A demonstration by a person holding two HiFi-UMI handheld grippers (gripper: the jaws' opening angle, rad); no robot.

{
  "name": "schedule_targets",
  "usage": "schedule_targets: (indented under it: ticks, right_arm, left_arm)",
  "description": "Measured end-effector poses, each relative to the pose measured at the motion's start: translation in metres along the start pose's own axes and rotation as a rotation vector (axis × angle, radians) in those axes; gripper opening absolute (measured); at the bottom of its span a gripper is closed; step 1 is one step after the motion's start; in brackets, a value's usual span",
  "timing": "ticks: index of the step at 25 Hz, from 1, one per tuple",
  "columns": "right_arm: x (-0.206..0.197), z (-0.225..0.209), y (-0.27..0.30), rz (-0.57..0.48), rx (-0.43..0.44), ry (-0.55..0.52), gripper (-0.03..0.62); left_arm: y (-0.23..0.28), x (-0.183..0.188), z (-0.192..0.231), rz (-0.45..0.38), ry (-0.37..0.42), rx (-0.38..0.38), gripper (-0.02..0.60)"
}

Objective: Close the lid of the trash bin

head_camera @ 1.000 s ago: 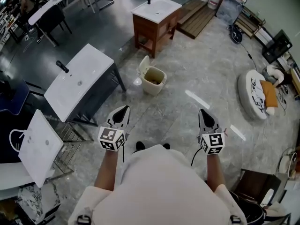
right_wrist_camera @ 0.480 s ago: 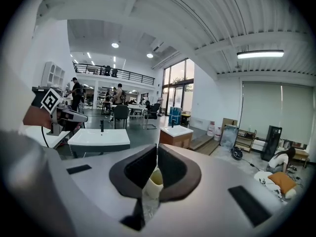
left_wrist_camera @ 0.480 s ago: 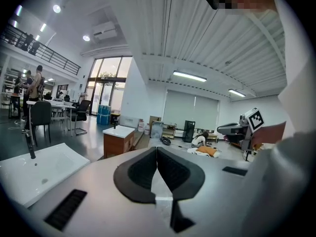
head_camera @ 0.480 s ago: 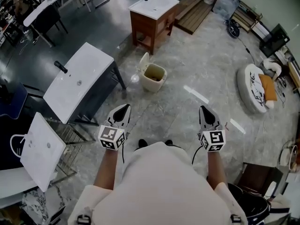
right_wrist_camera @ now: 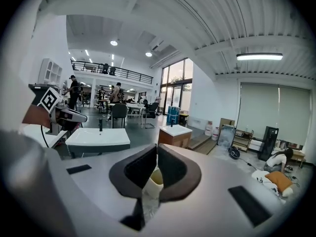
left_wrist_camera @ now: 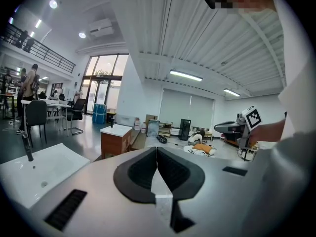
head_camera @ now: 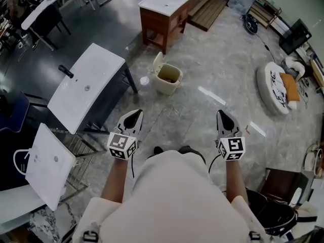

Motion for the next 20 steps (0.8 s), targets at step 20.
schedule_targets:
  ticks: [20]
  right_arm:
    - [-0.006, 0.001, 0.034, 0.057, 0.017, 0.019, 0.032]
  left_arm:
    - [0.024, -0.002, 0.022, 0.015, -0.013, -0.006, 0.017]
Point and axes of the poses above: the fingertips, and each gripper's own axes: y forward along the fingers, z to its left, x out of its top, the point moved 10 cm from there along -y, backward along the fingers, and after that the axes turned 10 degrees about y, right-handed, at the moved point
